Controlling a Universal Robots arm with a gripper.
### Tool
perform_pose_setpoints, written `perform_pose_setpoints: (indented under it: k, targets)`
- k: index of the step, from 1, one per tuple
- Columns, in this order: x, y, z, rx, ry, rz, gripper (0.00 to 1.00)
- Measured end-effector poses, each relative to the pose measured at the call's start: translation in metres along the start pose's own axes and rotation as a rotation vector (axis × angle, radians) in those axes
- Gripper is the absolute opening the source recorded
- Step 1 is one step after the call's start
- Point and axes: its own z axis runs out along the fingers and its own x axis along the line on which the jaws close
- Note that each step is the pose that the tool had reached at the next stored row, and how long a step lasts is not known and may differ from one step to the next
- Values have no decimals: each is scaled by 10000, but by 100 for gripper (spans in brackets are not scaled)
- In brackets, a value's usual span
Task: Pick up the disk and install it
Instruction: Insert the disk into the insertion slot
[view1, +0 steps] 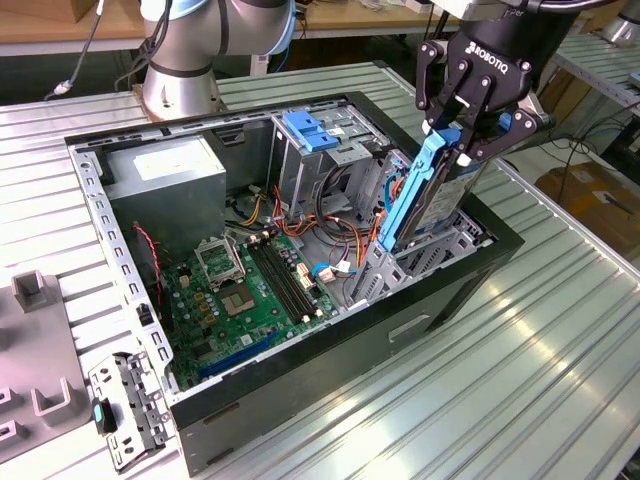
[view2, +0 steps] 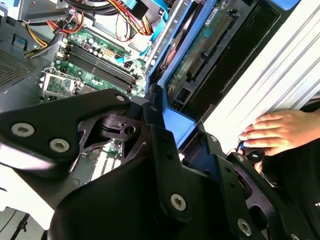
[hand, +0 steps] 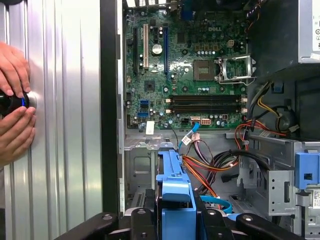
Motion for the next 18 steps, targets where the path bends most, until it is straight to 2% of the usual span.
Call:
perform_pose_setpoints:
  k: [3,4,5,11,14,15,17,18]
  targets:
    - [0,0,0,0,0,0,38]
    - [-1,1,20,5,-1,0,38]
    - [-1,1,43,6,-3,-1,44]
    - [-1,3,190,6,-1,-6,43]
    - [3,3,253,6,0,-8,24]
    - [3,3,272,6,0,-8,24]
    - [5,4,313,6,1,-8,12]
    - [6,4,332,6,0,-7,11]
